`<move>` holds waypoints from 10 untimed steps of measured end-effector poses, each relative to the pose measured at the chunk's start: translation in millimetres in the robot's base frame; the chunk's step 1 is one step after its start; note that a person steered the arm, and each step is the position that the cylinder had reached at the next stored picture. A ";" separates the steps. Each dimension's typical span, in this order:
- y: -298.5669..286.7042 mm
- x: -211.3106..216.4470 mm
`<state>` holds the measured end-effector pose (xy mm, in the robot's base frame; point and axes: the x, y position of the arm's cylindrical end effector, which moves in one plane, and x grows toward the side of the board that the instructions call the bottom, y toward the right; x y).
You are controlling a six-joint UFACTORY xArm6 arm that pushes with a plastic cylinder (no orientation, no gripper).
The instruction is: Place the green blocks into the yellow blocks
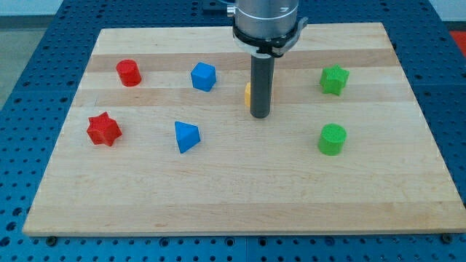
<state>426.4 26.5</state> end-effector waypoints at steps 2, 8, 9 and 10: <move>73.6 14.1; 191.1 -58.0; 191.8 -78.4; 121.9 -78.7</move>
<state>347.6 148.4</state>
